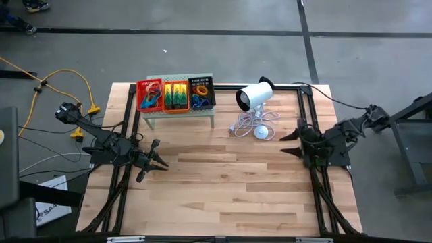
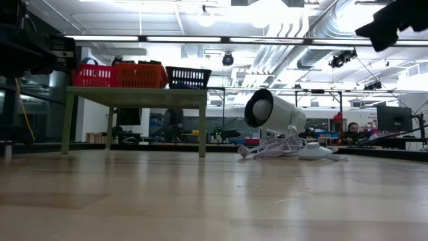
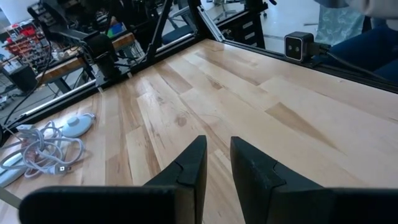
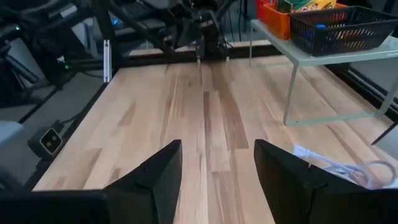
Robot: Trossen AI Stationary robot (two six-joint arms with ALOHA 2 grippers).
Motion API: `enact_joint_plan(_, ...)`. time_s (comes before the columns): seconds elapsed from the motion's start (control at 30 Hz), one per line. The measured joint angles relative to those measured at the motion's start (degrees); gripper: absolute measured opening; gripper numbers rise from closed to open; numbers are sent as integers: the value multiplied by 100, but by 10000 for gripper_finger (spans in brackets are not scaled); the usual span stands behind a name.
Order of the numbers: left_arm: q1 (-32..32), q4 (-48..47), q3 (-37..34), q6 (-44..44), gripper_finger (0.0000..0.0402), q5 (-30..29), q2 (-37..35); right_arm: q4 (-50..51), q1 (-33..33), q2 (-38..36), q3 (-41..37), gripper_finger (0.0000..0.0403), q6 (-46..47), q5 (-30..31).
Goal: Pick & Place Office Desk Supplies
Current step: Return to Home Position
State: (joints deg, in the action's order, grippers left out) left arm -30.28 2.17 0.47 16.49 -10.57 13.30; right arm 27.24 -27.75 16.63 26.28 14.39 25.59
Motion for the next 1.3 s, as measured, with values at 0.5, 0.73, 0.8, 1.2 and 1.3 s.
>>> enact_joint_plan(0.5, 0, 3, 0, 2, 65, 0, -2, -376, 15, -1616, -1081, 188, -272, 1215)
enact_joint_plan(0.73, 0, 19, 0, 2, 65, 2, -2, -499, 15, -1596, -1156, 188, -335, 1051)
enact_joint_plan(0.8, 0, 20, 0, 2, 65, 2, 0, -866, 15, -1598, -1265, 188, -542, 795)
enact_joint_plan(1.2, 0, 20, 0, 2, 65, 2, 0, -1886, 267, -1597, -1849, 188, -973, 289)
enact_joint_plan(1.3, 0, 20, 0, 2, 65, 2, 0, -2150, 477, -1594, -2066, 188, -976, -3)
